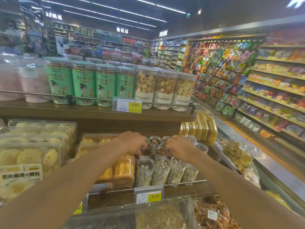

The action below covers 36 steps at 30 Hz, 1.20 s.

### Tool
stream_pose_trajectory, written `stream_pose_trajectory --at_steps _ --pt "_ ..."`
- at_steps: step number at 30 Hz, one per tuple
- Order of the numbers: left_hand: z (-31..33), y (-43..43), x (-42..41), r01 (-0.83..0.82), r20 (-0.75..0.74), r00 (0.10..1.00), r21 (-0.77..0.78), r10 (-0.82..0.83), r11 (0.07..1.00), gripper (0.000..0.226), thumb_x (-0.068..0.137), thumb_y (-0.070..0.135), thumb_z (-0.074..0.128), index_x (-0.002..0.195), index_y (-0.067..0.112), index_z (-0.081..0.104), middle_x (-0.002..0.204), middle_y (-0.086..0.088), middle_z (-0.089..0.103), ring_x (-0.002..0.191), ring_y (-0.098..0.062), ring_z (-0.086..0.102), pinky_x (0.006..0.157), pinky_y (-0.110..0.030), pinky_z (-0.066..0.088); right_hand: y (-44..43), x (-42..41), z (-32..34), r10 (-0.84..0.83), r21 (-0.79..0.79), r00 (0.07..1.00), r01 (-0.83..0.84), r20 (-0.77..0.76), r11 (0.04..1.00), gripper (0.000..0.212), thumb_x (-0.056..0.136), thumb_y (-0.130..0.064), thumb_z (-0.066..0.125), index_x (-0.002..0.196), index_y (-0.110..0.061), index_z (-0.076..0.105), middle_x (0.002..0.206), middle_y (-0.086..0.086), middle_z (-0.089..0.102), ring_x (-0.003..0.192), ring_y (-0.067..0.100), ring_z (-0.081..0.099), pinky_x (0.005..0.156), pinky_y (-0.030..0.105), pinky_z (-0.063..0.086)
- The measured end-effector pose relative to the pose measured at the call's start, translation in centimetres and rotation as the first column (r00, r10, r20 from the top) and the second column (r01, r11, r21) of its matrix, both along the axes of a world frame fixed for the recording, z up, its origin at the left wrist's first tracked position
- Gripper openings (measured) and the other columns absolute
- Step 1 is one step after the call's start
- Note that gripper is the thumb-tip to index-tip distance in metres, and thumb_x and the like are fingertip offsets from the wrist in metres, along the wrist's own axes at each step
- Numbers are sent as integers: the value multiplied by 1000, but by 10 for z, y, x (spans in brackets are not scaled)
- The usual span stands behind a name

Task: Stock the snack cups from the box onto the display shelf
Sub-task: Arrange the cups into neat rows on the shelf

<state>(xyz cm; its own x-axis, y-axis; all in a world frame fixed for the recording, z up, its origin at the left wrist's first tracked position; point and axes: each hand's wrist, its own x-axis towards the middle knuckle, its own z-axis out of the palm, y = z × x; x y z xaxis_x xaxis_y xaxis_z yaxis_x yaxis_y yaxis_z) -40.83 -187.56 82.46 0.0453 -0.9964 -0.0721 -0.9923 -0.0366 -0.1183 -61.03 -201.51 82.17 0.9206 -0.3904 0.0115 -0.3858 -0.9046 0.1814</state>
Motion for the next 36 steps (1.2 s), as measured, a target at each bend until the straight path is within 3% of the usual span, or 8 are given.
stream_pose_trajectory --at_steps 3,5,9,16,19,25,28,36 --pt "0 1 1 22 4 1000 -8 -22 1000 13 93 37 74 103 30 70 109 7 67 109 -22 62 79 -35 45 0 -1 -1 -11 16 1000 12 -3 1000 27 98 -33 61 122 -28 72 126 -9 65 127 15 49 106 38 36" --pt "0 1 1 24 -5 1000 -11 -24 1000 22 93 37 74 114 30 71 117 7 68 113 -21 61 80 -35 44 1 0 -3 -29 14 1000 29 -6 999 27 97 -41 61 120 -31 73 122 -9 68 125 14 52 108 40 35" --pt "-1 1 3 9 -12 1000 -4 -9 1000 28 92 38 74 119 30 71 118 7 68 112 -22 62 87 -38 53 1 1 -5 -20 -29 1000 20 -9 999 30 95 -52 62 120 -39 72 113 -13 70 118 14 56 104 39 36" --pt "-8 0 8 1 -20 1000 -13 -1 1000 39 92 41 74 129 36 67 124 5 66 116 -22 58 92 -43 52 0 0 3 50 -14 999 -50 0 999 34 96 -20 63 126 -36 70 128 -13 66 125 14 51 100 31 37" --pt "-8 1 9 -3 -40 999 2 3 1000 41 93 41 72 134 35 65 129 8 65 120 -20 56 93 -44 52 1 0 1 50 -39 998 -49 32 998 30 98 -25 62 126 -34 71 122 -8 68 118 16 56 99 27 35" --pt "1 -1 4 -32 -43 999 11 32 999 46 91 41 76 135 36 65 132 10 66 123 -18 57 94 -38 50 3 1 3 38 16 999 -39 6 999 30 93 -51 65 115 -34 76 104 -10 74 102 13 66 100 38 46" --pt "5 0 0 -36 -46 998 16 37 999 45 90 40 77 133 36 67 131 11 66 122 -17 59 91 -37 50 7 -2 6 22 117 998 -28 53 993 29 94 -44 69 115 -27 78 104 -5 77 96 17 70 89 38 55" --pt "3 -1 -2 -59 -31 998 30 60 998 44 90 38 76 134 34 67 129 7 67 119 -19 61 94 -40 54 13 -4 6 -12 142 997 1 72 990 27 99 -34 65 122 -24 75 114 -2 75 104 18 68 93 33 52"
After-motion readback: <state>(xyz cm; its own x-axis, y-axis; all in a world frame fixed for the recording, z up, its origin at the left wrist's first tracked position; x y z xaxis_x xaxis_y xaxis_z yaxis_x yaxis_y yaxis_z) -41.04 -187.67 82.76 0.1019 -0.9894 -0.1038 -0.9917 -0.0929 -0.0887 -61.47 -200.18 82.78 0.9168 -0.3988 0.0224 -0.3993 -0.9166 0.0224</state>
